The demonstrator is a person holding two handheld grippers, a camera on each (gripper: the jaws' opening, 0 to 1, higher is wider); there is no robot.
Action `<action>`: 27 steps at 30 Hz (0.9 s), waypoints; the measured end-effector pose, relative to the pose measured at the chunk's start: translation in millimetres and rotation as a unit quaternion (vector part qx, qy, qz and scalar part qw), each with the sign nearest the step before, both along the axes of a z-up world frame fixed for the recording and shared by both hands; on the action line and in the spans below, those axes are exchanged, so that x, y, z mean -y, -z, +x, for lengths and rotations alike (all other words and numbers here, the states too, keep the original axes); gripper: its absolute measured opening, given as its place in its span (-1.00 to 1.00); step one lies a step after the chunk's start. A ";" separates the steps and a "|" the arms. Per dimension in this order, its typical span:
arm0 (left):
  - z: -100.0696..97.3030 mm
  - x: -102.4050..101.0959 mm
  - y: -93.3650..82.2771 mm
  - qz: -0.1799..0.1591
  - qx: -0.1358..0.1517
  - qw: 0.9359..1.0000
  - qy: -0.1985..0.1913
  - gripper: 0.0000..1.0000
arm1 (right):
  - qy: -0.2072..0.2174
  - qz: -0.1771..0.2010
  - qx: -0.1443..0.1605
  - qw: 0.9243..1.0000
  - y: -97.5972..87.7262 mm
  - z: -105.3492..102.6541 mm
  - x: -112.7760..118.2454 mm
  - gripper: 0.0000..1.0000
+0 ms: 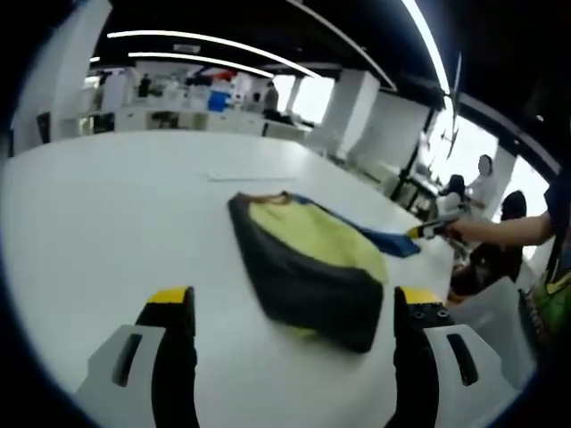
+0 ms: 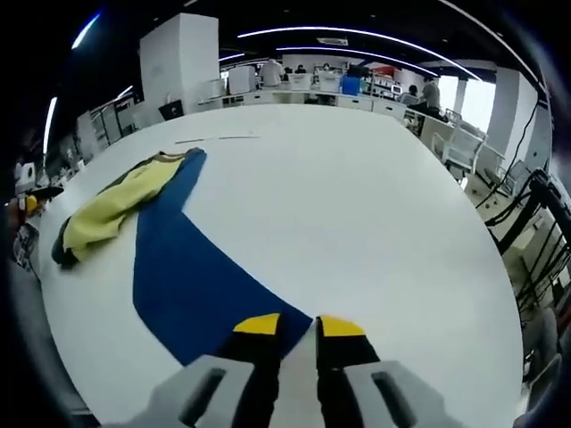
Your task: Fold the garment on the visible template until the final outline fits inside the template.
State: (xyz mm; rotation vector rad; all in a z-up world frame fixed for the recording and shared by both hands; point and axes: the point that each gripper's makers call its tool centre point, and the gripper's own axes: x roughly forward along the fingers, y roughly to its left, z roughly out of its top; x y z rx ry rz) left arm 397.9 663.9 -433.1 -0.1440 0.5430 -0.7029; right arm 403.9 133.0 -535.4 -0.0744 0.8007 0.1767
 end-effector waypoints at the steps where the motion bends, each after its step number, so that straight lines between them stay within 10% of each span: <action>1: 1.2 -0.2 0.9 0.005 0.001 1.000 0.003 0.77 | -0.001 0.000 0.001 1.000 0.3 0.9 -0.3 -0.81; 15: -0.9 -0.9 4.5 0.004 -0.006 1.000 -0.001 0.76 | 0.004 0.007 0.018 1.000 -11.7 7.9 6.7 -1.00; 27: 0.7 3.2 7.8 0.005 -0.011 1.000 0.004 0.76 | 0.050 -0.019 0.039 0.998 -32.7 14.0 63.2 -1.00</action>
